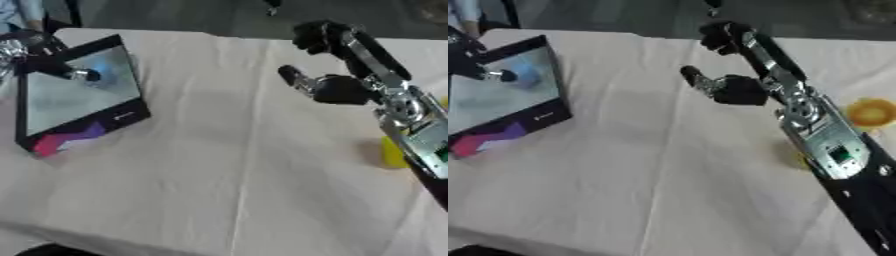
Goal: Pick up the objects with one hand, pass them to the other hand, and then place them into the box on the other side of the table.
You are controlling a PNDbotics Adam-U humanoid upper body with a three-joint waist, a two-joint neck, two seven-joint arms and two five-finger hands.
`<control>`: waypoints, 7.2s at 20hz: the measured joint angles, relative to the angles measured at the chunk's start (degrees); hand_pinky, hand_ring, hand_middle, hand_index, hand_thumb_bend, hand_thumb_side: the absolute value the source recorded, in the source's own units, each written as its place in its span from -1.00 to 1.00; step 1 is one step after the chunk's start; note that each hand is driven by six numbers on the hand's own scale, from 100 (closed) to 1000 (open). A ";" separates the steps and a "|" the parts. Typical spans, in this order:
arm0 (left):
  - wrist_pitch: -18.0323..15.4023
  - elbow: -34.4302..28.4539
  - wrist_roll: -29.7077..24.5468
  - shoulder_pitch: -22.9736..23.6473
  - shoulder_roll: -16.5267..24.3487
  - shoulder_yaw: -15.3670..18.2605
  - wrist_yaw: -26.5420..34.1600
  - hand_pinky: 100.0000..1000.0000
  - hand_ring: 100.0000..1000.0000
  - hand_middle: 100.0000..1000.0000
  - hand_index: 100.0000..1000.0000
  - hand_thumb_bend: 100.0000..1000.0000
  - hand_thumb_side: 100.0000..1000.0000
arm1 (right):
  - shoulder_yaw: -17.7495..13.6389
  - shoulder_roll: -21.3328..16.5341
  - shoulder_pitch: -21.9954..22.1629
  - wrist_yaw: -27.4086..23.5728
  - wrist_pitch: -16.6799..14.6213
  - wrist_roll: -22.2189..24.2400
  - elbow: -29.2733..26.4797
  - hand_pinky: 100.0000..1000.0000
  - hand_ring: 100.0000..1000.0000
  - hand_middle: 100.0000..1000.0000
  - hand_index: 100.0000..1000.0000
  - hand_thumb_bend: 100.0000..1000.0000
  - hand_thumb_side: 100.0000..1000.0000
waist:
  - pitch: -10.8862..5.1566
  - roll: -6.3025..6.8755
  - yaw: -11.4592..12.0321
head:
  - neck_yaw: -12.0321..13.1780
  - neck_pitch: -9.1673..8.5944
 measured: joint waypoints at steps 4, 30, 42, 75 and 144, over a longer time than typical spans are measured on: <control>0.86 -4.34 3.67 0.39 0.00 0.42 2.92 0.65 0.61 0.50 0.64 0.14 -0.20 | -0.69 -1.33 -0.04 -0.04 0.52 -0.21 -0.82 0.58 0.52 0.33 0.61 -0.31 -0.39 | 0.00 -0.29 -0.17 | -2.53 0.00; -4.16 -15.18 32.43 4.79 -3.47 0.24 31.43 0.62 0.61 0.56 0.55 0.04 -0.06 | -9.64 -23.00 11.72 3.21 5.09 22.39 -11.16 0.71 0.67 0.53 0.68 -0.04 -0.32 | 0.00 -2.34 -1.67 | -5.96 0.01; -3.53 -14.60 31.32 4.74 -3.47 -0.32 31.13 0.63 0.61 0.55 0.55 0.04 -0.06 | -8.64 -28.72 12.30 5.61 -0.97 36.20 -9.22 0.74 0.66 0.53 0.68 0.14 -0.44 | 0.15 -2.34 -1.44 | -6.56 0.01; -3.18 -14.31 30.55 4.75 -3.51 -0.76 31.43 0.62 0.60 0.54 0.54 0.03 -0.01 | -3.47 -22.89 9.98 23.14 -4.12 34.99 9.91 0.69 0.47 0.27 0.48 -0.04 -0.79 | 1.15 -2.32 -0.87 | -7.58 0.01; 1.67 -24.22 6.43 -17.37 -15.43 -17.62 15.56 0.58 0.57 0.51 0.56 0.10 0.05 | -1.38 3.76 0.40 9.78 5.64 4.35 6.70 0.52 0.14 -0.22 0.05 -0.77 -1.00 | 1.07 0.63 0.72 | -8.02 0.02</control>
